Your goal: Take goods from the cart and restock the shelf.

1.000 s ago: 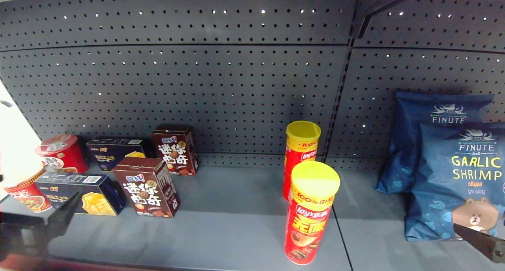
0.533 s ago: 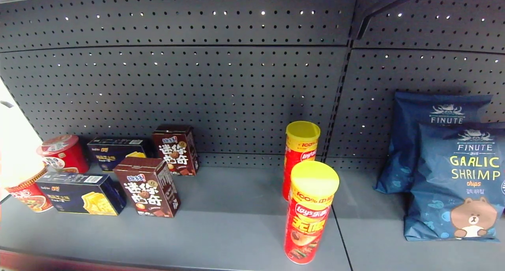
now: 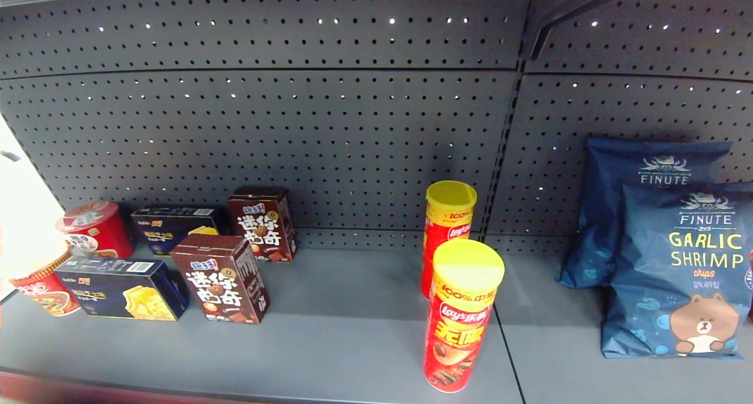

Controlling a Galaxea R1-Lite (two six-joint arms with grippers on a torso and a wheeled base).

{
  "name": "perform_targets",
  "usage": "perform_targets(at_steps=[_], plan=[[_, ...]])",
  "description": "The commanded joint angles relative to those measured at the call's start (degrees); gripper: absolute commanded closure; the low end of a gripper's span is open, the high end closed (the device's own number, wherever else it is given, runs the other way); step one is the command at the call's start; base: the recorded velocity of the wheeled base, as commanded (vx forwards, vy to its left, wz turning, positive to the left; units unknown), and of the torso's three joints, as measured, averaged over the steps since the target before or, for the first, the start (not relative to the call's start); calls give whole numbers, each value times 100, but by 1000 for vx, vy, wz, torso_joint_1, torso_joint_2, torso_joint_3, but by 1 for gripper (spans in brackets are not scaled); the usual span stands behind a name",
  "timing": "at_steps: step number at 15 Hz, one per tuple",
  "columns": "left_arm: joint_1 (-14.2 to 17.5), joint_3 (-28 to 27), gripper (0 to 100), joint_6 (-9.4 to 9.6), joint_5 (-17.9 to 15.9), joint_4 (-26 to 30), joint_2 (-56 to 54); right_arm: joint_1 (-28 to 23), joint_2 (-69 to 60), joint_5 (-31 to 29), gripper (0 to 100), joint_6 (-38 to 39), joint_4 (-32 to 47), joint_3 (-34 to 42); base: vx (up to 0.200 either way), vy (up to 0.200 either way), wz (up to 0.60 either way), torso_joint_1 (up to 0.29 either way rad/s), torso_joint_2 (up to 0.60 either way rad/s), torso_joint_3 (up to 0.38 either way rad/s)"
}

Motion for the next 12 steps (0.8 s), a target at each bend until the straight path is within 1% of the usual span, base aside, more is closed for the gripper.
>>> perform_targets(at_steps=[1,2,3,4,5,6,7,8,10,11,12], plan=[[0,267,0,-51,-225,-369,-71,-1,-126,30,0,47,-24,234,0,0,0,0,0,0],[0,267,0,-16,-252,-325,-71,-1,-126,21,0,134,-24,234,0,0,0,0,0,0],[0,267,0,-42,-243,-325,-71,-1,-126,12,0,170,-24,234,0,0,0,0,0,0],[0,267,0,-68,-217,-308,-71,-1,-126,-120,0,187,-42,243,0,0,0,0,0,0],[0,276,0,-42,-173,-106,-71,-1,-126,-1289,0,178,-95,269,0,0,0,0,0,0],[9,276,0,-51,-58,-97,-71,-1,-126,-1860,0,187,-297,322,0,0,0,0,0,0],[9,276,0,-51,82,-106,-71,-1,-126,-2009,0,187,-402,375,0,0,0,0,0,0],[9,276,0,-68,100,-106,-71,8,-126,-1834,0,196,-402,375,0,0,0,0,0,0],[9,276,0,-60,30,-106,-71,-1,-126,-489,0,196,-350,392,0,0,0,0,0,0],[9,267,0,-60,12,-106,-79,-1,-126,-322,0,196,-288,401,0,0,0,0,0,0],[9,267,0,-60,3,-106,-79,-1,-126,-260,0,126,37,366,0,0,0,0,0,0]])
